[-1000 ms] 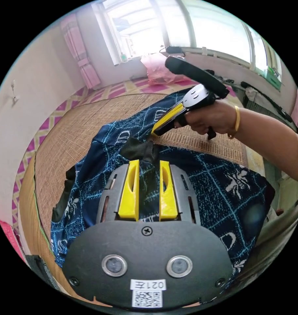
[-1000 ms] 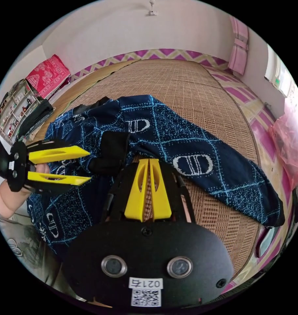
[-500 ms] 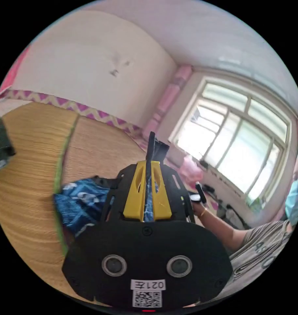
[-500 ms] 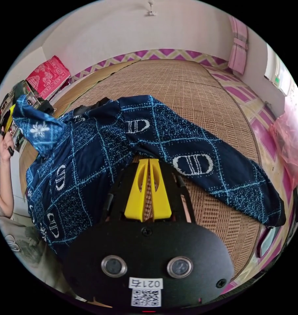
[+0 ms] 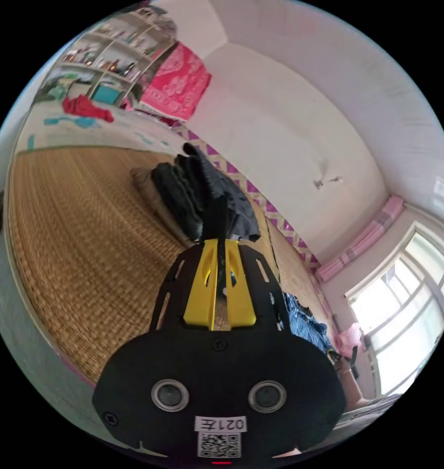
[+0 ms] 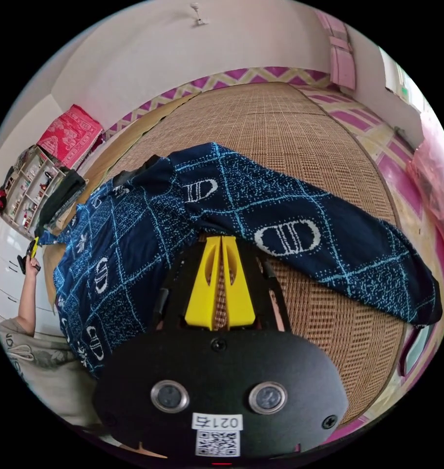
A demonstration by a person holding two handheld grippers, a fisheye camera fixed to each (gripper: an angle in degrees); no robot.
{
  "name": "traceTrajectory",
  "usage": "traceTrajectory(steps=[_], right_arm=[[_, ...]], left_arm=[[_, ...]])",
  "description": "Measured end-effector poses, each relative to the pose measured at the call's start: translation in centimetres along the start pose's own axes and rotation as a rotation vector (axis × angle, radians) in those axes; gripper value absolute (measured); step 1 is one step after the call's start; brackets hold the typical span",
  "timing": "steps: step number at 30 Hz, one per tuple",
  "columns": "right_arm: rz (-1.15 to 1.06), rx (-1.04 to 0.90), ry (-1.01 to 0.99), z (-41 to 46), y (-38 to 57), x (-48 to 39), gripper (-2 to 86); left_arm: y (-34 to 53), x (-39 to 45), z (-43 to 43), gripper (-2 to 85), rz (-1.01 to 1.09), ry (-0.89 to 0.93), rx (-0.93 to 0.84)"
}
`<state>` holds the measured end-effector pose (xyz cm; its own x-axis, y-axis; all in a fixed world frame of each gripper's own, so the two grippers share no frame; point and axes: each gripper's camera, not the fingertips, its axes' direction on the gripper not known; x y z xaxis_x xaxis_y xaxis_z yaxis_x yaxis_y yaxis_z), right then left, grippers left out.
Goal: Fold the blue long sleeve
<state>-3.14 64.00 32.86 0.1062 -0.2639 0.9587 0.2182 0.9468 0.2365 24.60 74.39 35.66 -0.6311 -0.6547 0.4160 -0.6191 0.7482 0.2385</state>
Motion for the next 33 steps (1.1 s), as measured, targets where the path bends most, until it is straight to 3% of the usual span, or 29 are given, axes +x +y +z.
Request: traceTrajectory(steps=[4,11,13,18,27,32,33], right_arm=[[-0.014,0.006,0.075,-0.1,1.2,-2.5,-0.7],[0.058,0.015,0.010,-0.7,2.6,-2.7,-0.6],[0.063,0.015,0.000,-0.9,2.9,-3.0,-0.6],[0.049,0.015,0.028,-1.3,3.4,-4.7,-0.6],[0.037,0.019,0.088,-2.2,3.7,-8.2,-0.6],[0.037,0.020,0.092,-2.8,3.5,-9.6,-0.6],[0.038,0.020,0.090,-2.8,3.5,-9.8,-0.6]], left_arm=[[4.3,-11.5,-0.1,-0.9,-0.149,0.045,-0.026],[13.8,-26.3,-4.1,-0.4,-0.463,0.219,0.053],[15.4,-29.3,-6.3,0.4,-0.501,0.167,0.074],[16.5,-31.1,-10.8,3.5,-0.389,0.065,0.164],[14.5,-30.1,-6.8,8.6,-0.131,-0.232,-0.022],[14.3,-33.5,-2.2,7.5,-0.112,-0.198,-0.225],[14.4,-34.4,-0.7,3.9,-0.127,-0.187,-0.298]])
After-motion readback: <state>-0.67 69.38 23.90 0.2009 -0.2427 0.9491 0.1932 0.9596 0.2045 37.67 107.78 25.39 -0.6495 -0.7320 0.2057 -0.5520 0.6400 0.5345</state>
